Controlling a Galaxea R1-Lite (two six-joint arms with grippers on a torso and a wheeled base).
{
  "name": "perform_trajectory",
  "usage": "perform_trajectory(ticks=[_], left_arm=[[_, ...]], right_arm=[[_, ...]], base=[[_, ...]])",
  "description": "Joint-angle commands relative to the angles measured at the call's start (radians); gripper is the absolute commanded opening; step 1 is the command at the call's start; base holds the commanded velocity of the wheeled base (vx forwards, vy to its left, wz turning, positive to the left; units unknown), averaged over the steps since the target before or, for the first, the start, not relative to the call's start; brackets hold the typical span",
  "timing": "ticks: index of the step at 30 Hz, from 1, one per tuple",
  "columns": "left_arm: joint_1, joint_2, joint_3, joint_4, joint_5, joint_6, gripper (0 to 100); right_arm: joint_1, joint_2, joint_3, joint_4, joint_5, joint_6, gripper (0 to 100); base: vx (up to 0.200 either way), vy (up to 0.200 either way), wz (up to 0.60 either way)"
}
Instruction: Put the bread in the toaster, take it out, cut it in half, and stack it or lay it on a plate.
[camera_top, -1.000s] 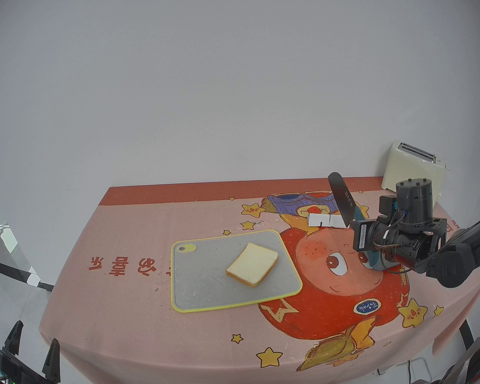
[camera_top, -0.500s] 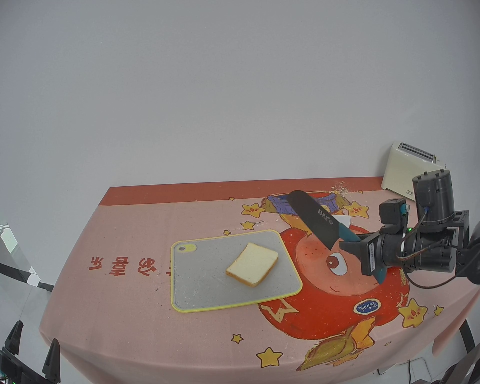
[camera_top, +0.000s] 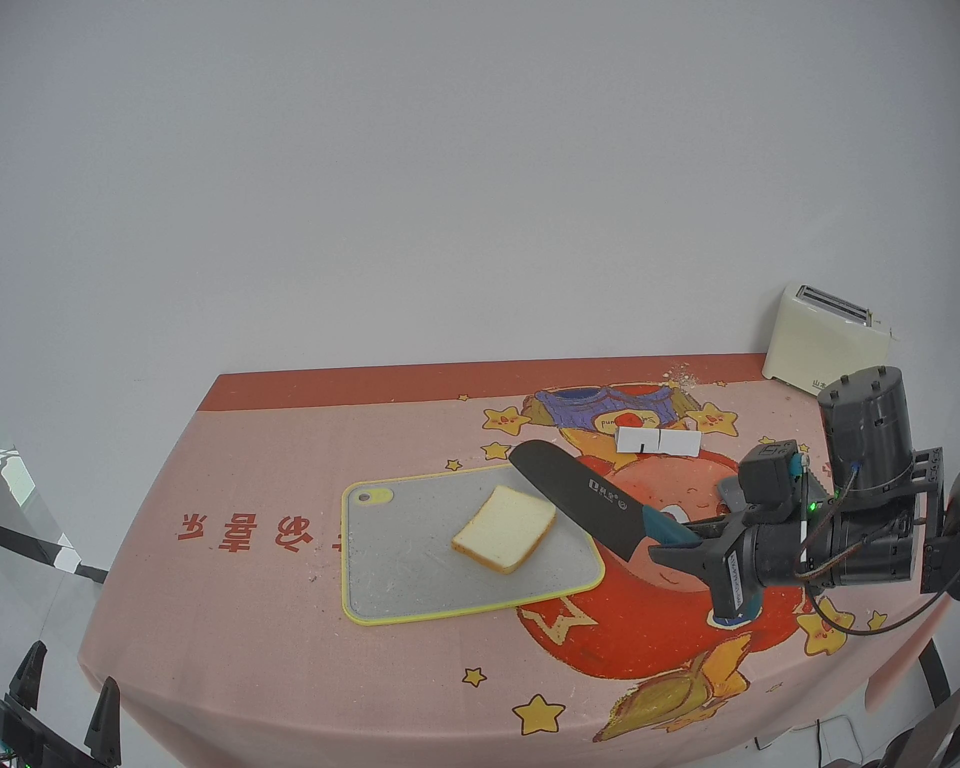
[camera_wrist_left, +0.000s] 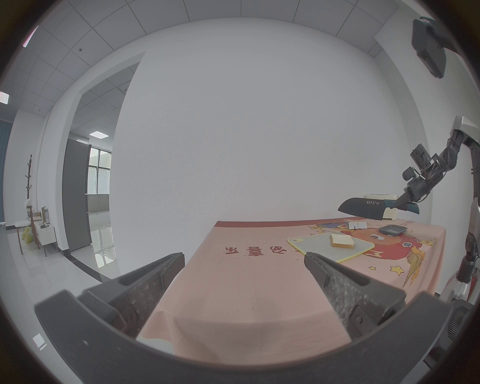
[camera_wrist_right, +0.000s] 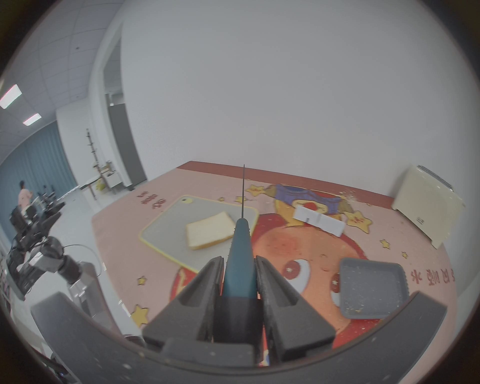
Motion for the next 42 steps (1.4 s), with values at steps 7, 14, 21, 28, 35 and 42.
perform_trajectory(ticks=[7, 14, 21, 28, 35, 42], left_arm=[[-0.002, -0.010, 0.018, -0.001, -0.001, 0.001, 100], [-0.001, -0.010, 0.018, -0.001, 0.000, 0.001, 100], [-0.001, -0.010, 0.018, -0.001, 0.000, 0.000, 100], [-0.001, -0.010, 0.018, 0.000, 0.000, 0.000, 100], [-0.001, -0.010, 0.018, -0.001, 0.000, 0.000, 100], [-0.001, -0.010, 0.018, -0.001, 0.000, 0.000, 100]], right_arm=[[-0.017, -0.052, 0.095, -0.075, 0.005, -0.004, 0], [-0.014, -0.070, 0.116, -0.075, 0.016, -0.010, 0], [0.052, -0.121, 0.155, -0.073, 0.014, -0.010, 0], [0.043, -0.185, 0.144, -0.066, 0.016, -0.006, 0], [0.040, -0.187, 0.098, 0.000, 0.016, -0.013, 0], [0.043, -0.136, 0.084, 0.012, 0.016, 0.002, 0]], base=[[0.000, 0.000, 0.00], [0.000, 0.000, 0.00], [0.000, 0.000, 0.00], [0.000, 0.000, 0.00], [0.000, 0.000, 0.00], [0.000, 0.000, 0.00]])
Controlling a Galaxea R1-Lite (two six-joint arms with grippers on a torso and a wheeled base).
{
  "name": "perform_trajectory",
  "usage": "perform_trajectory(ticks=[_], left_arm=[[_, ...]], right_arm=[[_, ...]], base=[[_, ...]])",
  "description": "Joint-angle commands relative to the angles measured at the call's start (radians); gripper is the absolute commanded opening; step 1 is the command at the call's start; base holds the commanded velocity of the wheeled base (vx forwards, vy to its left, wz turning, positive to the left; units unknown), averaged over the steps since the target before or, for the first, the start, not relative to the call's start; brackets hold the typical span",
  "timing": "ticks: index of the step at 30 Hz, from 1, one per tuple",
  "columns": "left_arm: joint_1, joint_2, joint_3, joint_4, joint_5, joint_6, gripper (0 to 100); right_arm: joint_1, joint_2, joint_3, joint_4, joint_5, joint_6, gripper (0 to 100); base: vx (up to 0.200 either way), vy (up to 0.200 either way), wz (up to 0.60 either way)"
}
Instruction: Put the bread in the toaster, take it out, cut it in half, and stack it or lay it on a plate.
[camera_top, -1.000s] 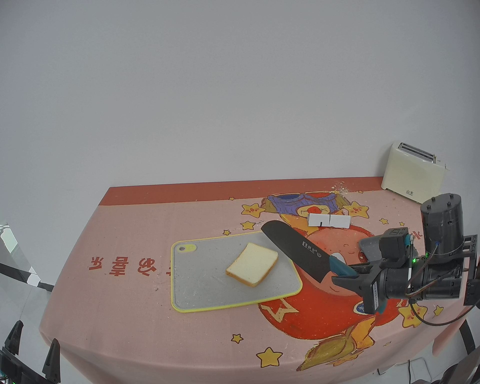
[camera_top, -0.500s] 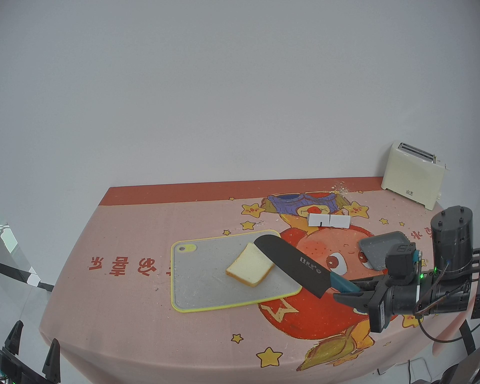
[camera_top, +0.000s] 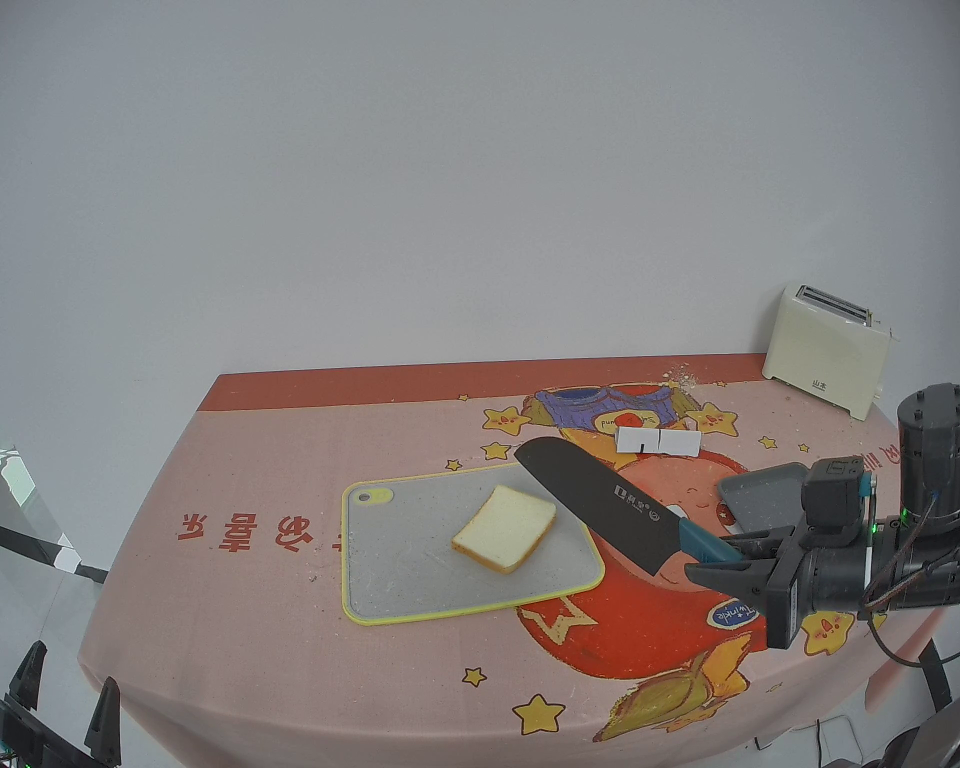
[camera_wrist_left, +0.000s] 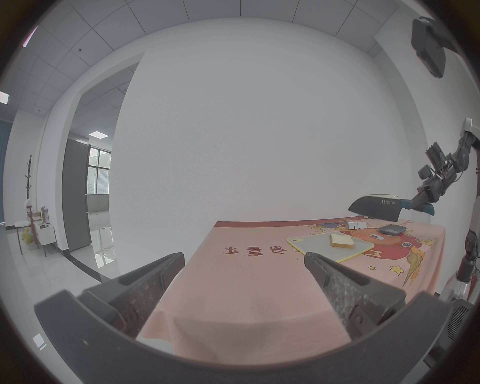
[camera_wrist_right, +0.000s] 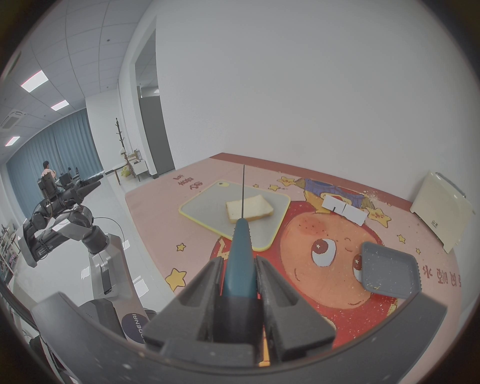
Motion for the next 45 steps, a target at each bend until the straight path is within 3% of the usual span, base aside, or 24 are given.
perform_trajectory(ticks=[1, 7, 11, 16, 23, 28, 39, 43, 44, 45], left_arm=[[0.000, -0.010, 0.018, -0.001, 0.000, 0.000, 100], [0.000, -0.010, 0.018, -0.001, 0.000, 0.000, 100], [0.000, -0.010, 0.018, -0.001, 0.000, 0.000, 100], [0.000, -0.010, 0.018, -0.001, 0.000, 0.000, 100], [0.000, -0.010, 0.018, -0.001, -0.003, 0.001, 100], [0.000, -0.010, 0.018, 0.001, -0.004, 0.001, 100], [0.000, -0.012, 0.018, 0.001, -0.007, 0.004, 100], [-0.001, -0.016, 0.002, -0.004, -0.017, 0.032, 100], [-0.008, 0.053, -0.235, -0.019, -0.070, 0.029, 100], [-0.011, 0.114, -0.301, -0.007, -0.078, 0.029, 100]], right_arm=[[0.000, 0.056, -0.005, -0.009, 0.001, 0.008, 0], [-0.063, 0.099, -0.039, -0.012, 0.018, 0.005, 0], [-0.109, 0.113, -0.086, -0.004, 0.080, 0.000, 0], [-0.103, 0.124, -0.122, 0.002, 0.148, -0.002, 0], [-0.115, 0.251, -0.189, -0.001, 0.165, -0.094, 0], [-0.127, 0.297, -0.198, -0.009, 0.209, -0.097, 0], [-0.113, 0.322, -0.149, -0.085, 0.211, -0.089, 0], [-0.095, 0.340, -0.129, -0.137, 0.205, -0.077, 0], [-0.098, 0.340, -0.128, -0.141, 0.192, -0.072, 0], [-0.098, 0.340, -0.128, -0.141, 0.188, -0.072, 0]], base=[[0.000, 0.000, 0.00], [0.000, 0.000, 0.00], [0.000, 0.000, 0.00], [0.000, 0.000, 0.00], [0.000, 0.000, 0.00], [0.000, 0.000, 0.00], [0.000, 0.000, 0.00], [0.000, 0.000, 0.00], [0.000, 0.000, 0.00], [0.000, 0.000, 0.00]])
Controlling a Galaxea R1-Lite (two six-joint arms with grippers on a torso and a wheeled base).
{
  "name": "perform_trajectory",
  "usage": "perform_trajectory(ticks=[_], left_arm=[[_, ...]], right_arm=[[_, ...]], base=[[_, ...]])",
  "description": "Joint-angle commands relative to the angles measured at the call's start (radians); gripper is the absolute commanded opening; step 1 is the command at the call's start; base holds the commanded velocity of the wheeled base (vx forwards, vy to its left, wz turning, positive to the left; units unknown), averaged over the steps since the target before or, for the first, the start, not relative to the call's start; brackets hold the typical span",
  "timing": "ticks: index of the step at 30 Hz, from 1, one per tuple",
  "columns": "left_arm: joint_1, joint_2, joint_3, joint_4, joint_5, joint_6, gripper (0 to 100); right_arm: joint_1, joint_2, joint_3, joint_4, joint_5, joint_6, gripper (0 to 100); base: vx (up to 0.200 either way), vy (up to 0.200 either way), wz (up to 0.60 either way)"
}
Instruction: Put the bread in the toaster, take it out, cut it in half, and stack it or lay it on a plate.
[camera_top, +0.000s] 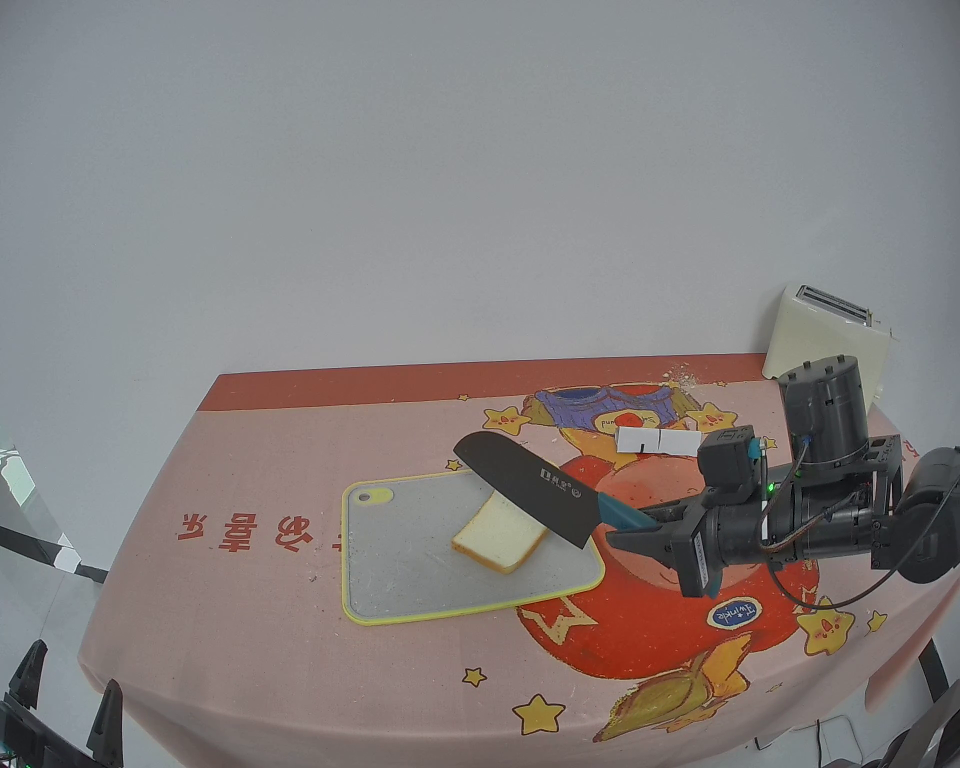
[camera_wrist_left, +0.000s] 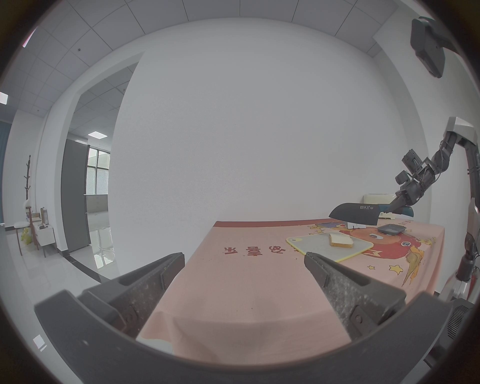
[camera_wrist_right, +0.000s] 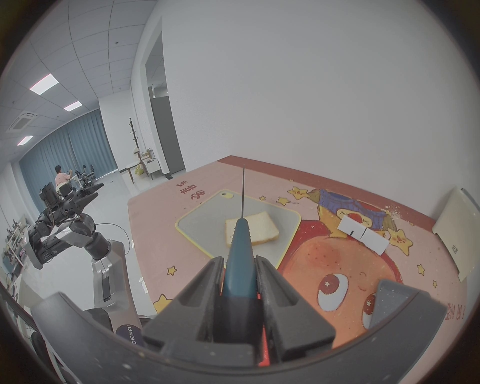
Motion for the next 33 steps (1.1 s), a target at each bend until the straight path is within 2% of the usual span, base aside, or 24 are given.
perform_trajectory(ticks=[1, 6, 9, 11, 12, 15, 18, 22, 24, 26, 27, 28, 30, 32, 33], left_arm=[[-0.018, 0.166, -0.341, 0.015, -0.059, 0.002, 100], [-0.054, 0.369, -0.539, 0.048, -0.076, 0.004, 100], [-0.069, 0.524, -0.616, 0.048, -0.116, 0.001, 100], [-0.072, 0.590, -0.645, 0.048, -0.133, 0.001, 100], [-0.072, 0.662, -0.668, 0.046, -0.159, 0.001, 100], [-0.072, 0.763, -0.691, 0.044, -0.208, 0.002, 100], [-0.074, 0.834, -0.711, 0.041, -0.234, 0.009, 100], [-0.074, 0.915, -0.734, 0.038, -0.288, 0.015, 100], [-0.074, 0.932, -0.737, 0.037, -0.295, 0.018, 100], [-0.083, 0.955, -0.737, 0.031, -0.300, 0.045, 100], [-0.083, 0.955, -0.737, 0.031, -0.300, 0.045, 100], [-0.113, 0.975, -0.736, 0.011, -0.298, 0.070, 100], [-0.159, 1.007, -0.733, -0.023, -0.300, 0.075, 100], [-0.193, 1.050, -0.737, -0.044, -0.295, 0.078, 100], [-0.205, 1.070, -0.742, -0.051, -0.292, 0.070, 100]], right_arm=[[0.002, 0.011, 0.006, -0.004, -0.018, 0.004, 0], [0.002, 0.010, 0.012, -0.004, -0.024, -0.005, 0], [-0.006, -0.001, 0.019, -0.004, -0.024, -0.007, 0], [-0.014, -0.012, 0.017, -0.004, -0.024, -0.031, 0], [-0.021, -0.013, -0.001, -0.001, -0.024, -0.065, 0], [-0.021, -0.012, -0.018, 0.010, -0.033, -0.103, 0], [-0.020, -0.002, -0.018, 0.005, -0.061, -0.106, 0], [-0.025, 0.001, -0.053, -0.050, -0.047, -0.102, 0], [-0.017, -0.007, -0.076, -0.039, -0.047, -0.105, 0], [-0.002, -0.013, -0.113, 0.005, -0.045, -0.111, 0], [-0.002, -0.013, -0.113, 0.005, -0.045, -0.111, 0], [0.017, -0.015, -0.132, 0.044, -0.047, -0.116, 0], [0.026, -0.008, -0.129, 0.060, -0.048, -0.125, 0], [0.026, 0.002, -0.124, 0.071, -0.059, -0.154, 0], [0.026, 0.008, -0.124, 0.071, -0.061, -0.174, 0]], base=[[0.000, 0.000, 0.00], [0.000, 0.000, 0.00], [0.000, 0.000, 0.00], [0.000, 0.000, 0.00], [0.000, 0.000, 0.00], [0.000, 0.000, 0.00], [0.000, 0.000, 0.00], [0.000, 0.000, 0.00], [0.000, 0.000, 0.00], [0.000, 0.000, 0.00], [0.000, 0.000, 0.00], [0.000, 0.000, 0.00], [0.000, 0.000, 0.00], [0.000, 0.000, 0.00], [0.000, 0.000, 0.00]])
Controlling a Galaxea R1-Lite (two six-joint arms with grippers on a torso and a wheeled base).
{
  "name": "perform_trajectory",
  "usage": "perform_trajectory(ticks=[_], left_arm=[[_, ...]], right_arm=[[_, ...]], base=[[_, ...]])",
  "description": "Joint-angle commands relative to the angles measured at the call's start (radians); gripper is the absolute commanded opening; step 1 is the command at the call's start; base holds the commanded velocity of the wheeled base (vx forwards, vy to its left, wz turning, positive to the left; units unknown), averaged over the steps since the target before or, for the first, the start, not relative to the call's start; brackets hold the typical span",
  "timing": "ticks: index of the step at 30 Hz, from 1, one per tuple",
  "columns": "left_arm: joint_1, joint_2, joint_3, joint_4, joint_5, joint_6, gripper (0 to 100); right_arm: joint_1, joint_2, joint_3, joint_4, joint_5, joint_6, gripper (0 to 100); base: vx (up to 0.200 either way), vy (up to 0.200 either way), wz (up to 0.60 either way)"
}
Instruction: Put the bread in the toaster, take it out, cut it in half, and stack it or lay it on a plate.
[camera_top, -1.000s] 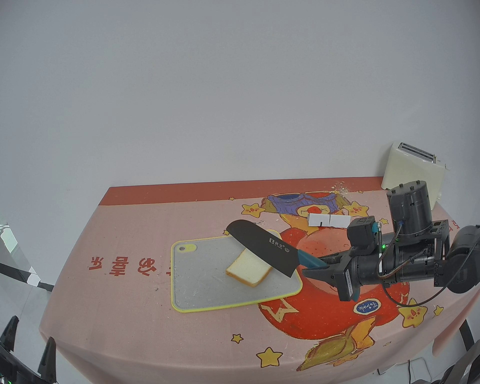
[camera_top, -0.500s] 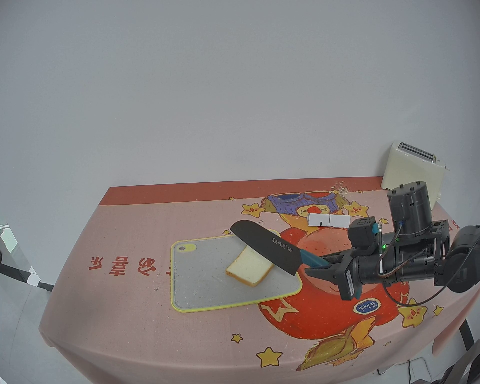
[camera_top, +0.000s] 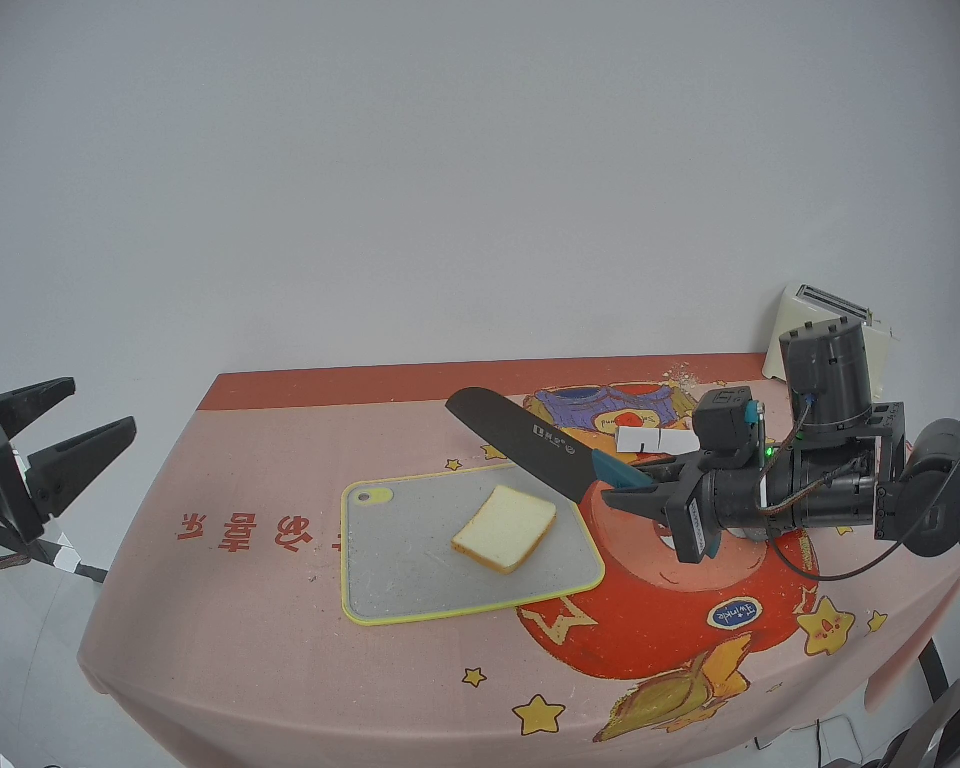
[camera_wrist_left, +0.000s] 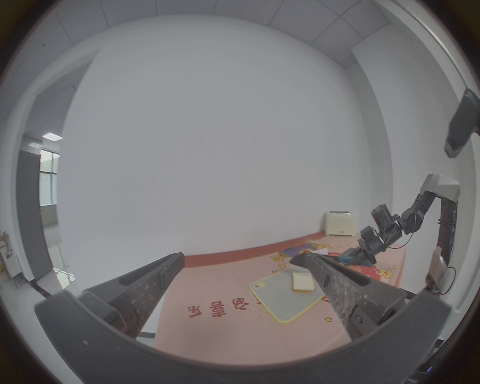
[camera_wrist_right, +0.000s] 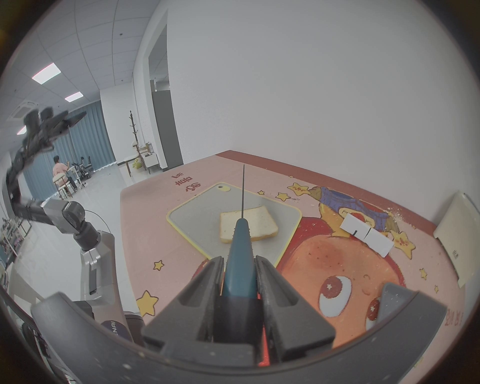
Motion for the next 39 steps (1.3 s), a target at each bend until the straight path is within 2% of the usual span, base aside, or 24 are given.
perform_trajectory(ticks=[1, 2, 3, 4, 5, 8, 11, 13, 18, 21, 23, 24, 25, 26, 28, 31, 35, 39], left_arm=[[-0.072, 0.123, -0.011, -0.036, 0.006, 0.001, 100], [-0.084, 0.149, -0.024, -0.039, 0.006, -0.022, 100], [-0.086, 0.154, -0.027, -0.039, 0.006, -0.027, 100], [-0.104, 0.174, -0.039, -0.038, 0.006, -0.053, 100], [-0.124, 0.188, -0.045, -0.038, 0.006, -0.073, 100], [-0.162, 0.208, -0.054, -0.038, 0.009, -0.137, 100], [-0.175, 0.231, -0.059, -0.039, 0.009, -0.187, 100], [-0.195, 0.261, -0.070, -0.041, 0.009, -0.191, 100], [-0.230, 0.330, -0.090, -0.047, 0.019, -0.193, 100], [-0.271, 0.395, -0.108, -0.047, 0.062, -0.194, 100], [-0.311, 0.429, -0.125, -0.049, 0.094, -0.207, 100], [-0.336, 0.441, -0.137, -0.049, 0.106, -0.226, 100], [-0.339, 0.442, -0.139, -0.049, 0.106, -0.230, 100], [-0.363, 0.459, -0.160, -0.049, 0.114, -0.263, 100], [-0.379, 0.481, -0.195, -0.049, 0.114, -0.308, 100], [-0.380, 0.514, -0.234, -0.049, 0.115, -0.315, 100], [-0.386, 0.547, -0.251, -0.066, 0.111, -0.317, 100], [-0.399, 0.611, -0.251, -0.127, 0.112, -0.318, 100]], right_arm=[[0.015, 0.016, -0.007, 0.020, -0.009, -0.045, 0], [0.008, 0.030, -0.010, 0.018, -0.014, -0.091, 0], [0.006, 0.033, -0.010, 0.018, -0.017, -0.100, 0], [0.001, 0.047, -0.011, 0.017, -0.038, -0.145, 0], [0.001, 0.050, -0.011, 0.014, -0.060, -0.162, 0], [0.012, 0.058, -0.010, 0.007, -0.101, -0.169, 0], [0.015, 0.067, -0.010, 0.004, -0.153, -0.191, 0], [0.014, 0.061, -0.002, 0.006, -0.179, -0.220, 0], [0.012, 0.036, 0.033, 0.001, -0.184, -0.244, 0], [0.017, 0.035, 0.053, 0.001, -0.187, -0.255, 0], [0.018, 0.035, 0.061, -0.002, -0.198, -0.277, 0], [0.023, 0.035, 0.061, -0.005, -0.204, -0.277, 0], [0.024, 0.035, 0.061, -0.006, -0.204, -0.277, 0], [0.028, 0.035, 0.059, -0.017, -0.205, -0.278, 0], [0.026, 0.035, 0.059, -0.029, -0.204, -0.275, 0], [0.024, 0.029, 0.062, -0.028, -0.193, -0.272, 0], [0.026, 0.026, 0.062, -0.019, -0.176, -0.251, 0], [0.034, 0.035, 0.058, -0.016, -0.100, -0.149, 0]], base=[[0.000, 0.000, 0.00], [0.000, 0.000, 0.00], [0.000, 0.000, 0.00], [0.000, 0.000, 0.00], [0.000, 0.000, 0.00], [0.000, 0.000, 0.00], [0.000, 0.000, 0.00], [0.000, 0.000, 0.00], [0.000, 0.000, 0.00], [0.000, 0.000, 0.00], [0.000, 0.000, 0.00], [0.000, 0.000, 0.00], [0.000, 0.000, 0.00], [0.000, 0.000, 0.00], [0.000, 0.000, 0.00], [0.000, 0.000, 0.00], [0.000, 0.000, 0.00], [0.000, 0.000, 0.00]])
